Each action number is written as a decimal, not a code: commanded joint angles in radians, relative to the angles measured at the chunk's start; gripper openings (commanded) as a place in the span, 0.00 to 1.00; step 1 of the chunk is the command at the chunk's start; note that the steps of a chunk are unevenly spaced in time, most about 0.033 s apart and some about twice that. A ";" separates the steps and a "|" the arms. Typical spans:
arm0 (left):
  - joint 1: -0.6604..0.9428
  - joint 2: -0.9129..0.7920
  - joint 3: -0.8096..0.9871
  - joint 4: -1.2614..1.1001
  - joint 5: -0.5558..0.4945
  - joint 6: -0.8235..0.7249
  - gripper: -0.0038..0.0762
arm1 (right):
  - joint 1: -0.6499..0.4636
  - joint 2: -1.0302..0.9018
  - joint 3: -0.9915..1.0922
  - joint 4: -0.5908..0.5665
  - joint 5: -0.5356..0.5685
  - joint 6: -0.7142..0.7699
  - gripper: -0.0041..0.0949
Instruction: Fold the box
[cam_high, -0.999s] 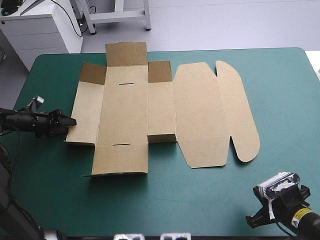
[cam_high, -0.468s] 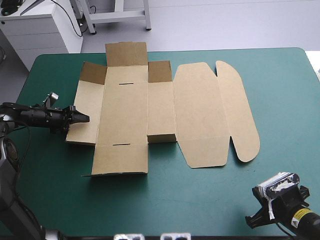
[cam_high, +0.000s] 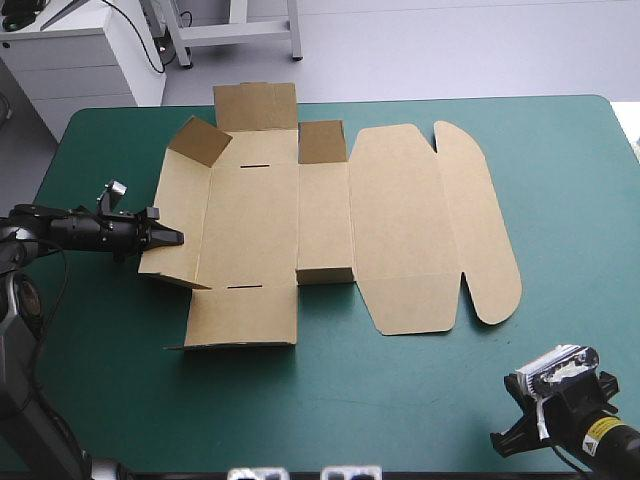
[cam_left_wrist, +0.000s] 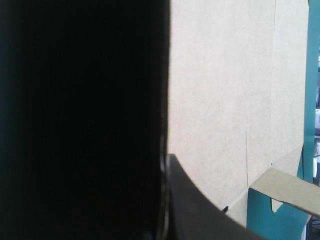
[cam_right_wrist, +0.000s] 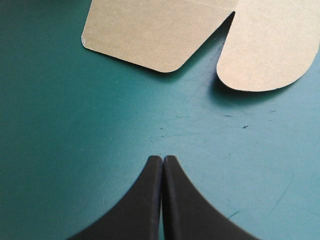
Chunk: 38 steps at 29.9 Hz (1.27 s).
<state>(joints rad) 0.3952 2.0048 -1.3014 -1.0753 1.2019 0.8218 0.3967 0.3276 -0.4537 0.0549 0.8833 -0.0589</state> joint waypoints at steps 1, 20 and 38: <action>-0.031 -0.050 -0.034 -0.128 0.090 0.038 0.04 | 0.002 0.008 -0.028 0.003 -0.062 -0.003 0.03; -0.420 -0.224 -0.538 0.439 0.087 -0.068 0.04 | 0.002 0.008 -0.028 0.006 -0.062 -0.003 0.03; -0.980 -0.227 -0.718 1.188 -0.172 -0.027 0.04 | 0.002 0.008 -0.028 0.004 -0.062 -0.003 0.03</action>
<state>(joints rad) -0.5399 1.8294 -2.0026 0.0508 1.1175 0.7832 0.3967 0.3276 -0.4537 0.0554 0.8825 -0.0589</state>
